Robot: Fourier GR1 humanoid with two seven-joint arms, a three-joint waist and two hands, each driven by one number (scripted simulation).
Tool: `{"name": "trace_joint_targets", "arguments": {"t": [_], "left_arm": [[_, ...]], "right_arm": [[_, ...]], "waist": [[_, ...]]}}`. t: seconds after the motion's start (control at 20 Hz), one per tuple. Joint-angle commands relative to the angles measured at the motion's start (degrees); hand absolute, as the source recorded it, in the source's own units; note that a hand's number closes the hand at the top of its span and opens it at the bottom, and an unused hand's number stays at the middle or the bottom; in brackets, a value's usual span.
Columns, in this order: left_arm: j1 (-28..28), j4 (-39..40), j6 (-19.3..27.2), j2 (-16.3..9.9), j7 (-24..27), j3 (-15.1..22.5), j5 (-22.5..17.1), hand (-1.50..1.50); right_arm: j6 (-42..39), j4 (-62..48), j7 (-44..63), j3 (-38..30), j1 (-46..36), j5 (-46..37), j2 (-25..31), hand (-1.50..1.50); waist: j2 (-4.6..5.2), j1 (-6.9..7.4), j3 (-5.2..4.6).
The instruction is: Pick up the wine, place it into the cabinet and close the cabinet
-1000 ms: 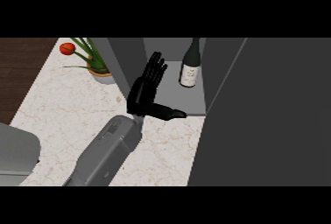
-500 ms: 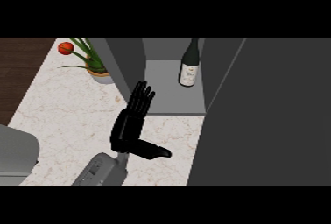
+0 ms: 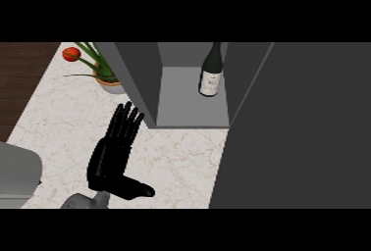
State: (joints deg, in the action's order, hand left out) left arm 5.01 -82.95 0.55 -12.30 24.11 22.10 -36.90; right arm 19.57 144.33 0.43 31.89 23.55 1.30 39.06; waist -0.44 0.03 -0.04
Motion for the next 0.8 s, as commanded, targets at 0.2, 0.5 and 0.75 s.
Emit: {"name": "trace_joint_targets", "arguments": {"t": [0.2, 0.5, 0.75], "left_arm": [[-6.04, -2.14, -4.70, -5.96, 4.14, -4.64, -0.37, -1.50], [-8.17, -2.36, -11.93, -13.87, 3.15, -12.05, -4.71, -1.50], [-8.02, -4.48, -9.33, -12.88, 1.41, -13.51, -5.32, -1.50]], "right_arm": [[-10.40, 10.89, 3.07, 7.18, 0.49, 4.13, 6.59, 1.50], [-11.31, 11.12, 4.03, 11.14, -0.90, 2.76, 5.22, 1.50], [-9.19, 14.14, 7.96, 16.23, -2.28, -2.60, 2.74, 1.50]], "waist": [[0.23, 0.49, -0.06], [0.27, 0.27, -0.10], [0.02, -0.43, -0.17]]}}
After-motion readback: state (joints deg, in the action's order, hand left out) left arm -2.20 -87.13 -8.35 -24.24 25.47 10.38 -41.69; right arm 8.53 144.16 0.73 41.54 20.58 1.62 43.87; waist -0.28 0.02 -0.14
